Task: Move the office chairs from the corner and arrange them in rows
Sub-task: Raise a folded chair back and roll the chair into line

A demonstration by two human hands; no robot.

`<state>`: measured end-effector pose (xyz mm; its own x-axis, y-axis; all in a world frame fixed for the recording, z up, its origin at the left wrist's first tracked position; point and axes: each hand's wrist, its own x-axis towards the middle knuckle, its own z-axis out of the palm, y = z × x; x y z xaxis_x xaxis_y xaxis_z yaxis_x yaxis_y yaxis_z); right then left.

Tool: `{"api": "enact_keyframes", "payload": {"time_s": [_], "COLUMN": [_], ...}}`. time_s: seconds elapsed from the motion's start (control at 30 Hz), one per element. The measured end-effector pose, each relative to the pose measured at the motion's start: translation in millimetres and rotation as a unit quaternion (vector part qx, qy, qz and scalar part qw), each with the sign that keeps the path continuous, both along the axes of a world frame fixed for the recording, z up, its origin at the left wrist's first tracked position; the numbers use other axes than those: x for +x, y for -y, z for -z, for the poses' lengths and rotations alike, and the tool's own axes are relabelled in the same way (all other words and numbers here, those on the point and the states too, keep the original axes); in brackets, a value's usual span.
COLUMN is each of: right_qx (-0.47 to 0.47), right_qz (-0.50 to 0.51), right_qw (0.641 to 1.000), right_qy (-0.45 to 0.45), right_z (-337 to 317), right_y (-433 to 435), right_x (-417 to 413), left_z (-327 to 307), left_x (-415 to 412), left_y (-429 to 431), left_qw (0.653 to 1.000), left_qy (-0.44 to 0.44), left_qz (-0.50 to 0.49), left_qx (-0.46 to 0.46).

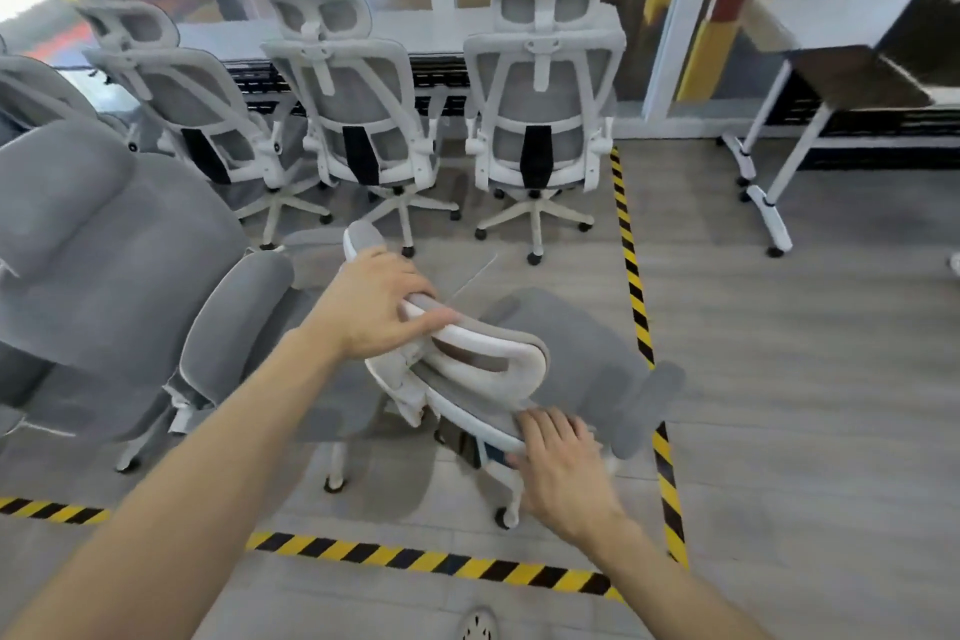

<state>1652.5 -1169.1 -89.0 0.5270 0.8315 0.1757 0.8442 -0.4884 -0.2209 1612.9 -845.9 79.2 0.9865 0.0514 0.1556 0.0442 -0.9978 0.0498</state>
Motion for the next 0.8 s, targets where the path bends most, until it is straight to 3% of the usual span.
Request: {"api": "enact_keyframes", "payload": {"time_s": [0.1,0.27,0.4,0.57,0.8], "right_qx": [0.037,0.039,0.019,0.003,-0.035], "right_qz": [-0.041,-0.046,0.072,0.032,0.067], "right_qw": [0.995,0.992,0.992,0.997,0.997], "right_qy": [0.078,0.109,0.098,0.075,0.02], "right_z": [7.3,10.7,10.3,-21.7,-33.5], "right_y": [7.1,23.2,40.1,-3.2,-13.6], "right_x": [15.0,47.8,50.0,40.3,74.8], "left_z": [5.8,13.6,17.0,27.8,48.4], "left_x": [-1.1,6.1,21.1,19.8,26.3], "left_y": [-10.5,16.4,55.6,46.7,12.4], "left_qw": [1.0,0.997,0.993,0.993,0.986], "left_qy": [0.014,0.07,0.093,0.099,0.164], "left_qz": [-0.003,-0.035,-0.068,0.055,0.023], "left_qx": [-0.014,-0.011,0.022,0.017,-0.03]}}
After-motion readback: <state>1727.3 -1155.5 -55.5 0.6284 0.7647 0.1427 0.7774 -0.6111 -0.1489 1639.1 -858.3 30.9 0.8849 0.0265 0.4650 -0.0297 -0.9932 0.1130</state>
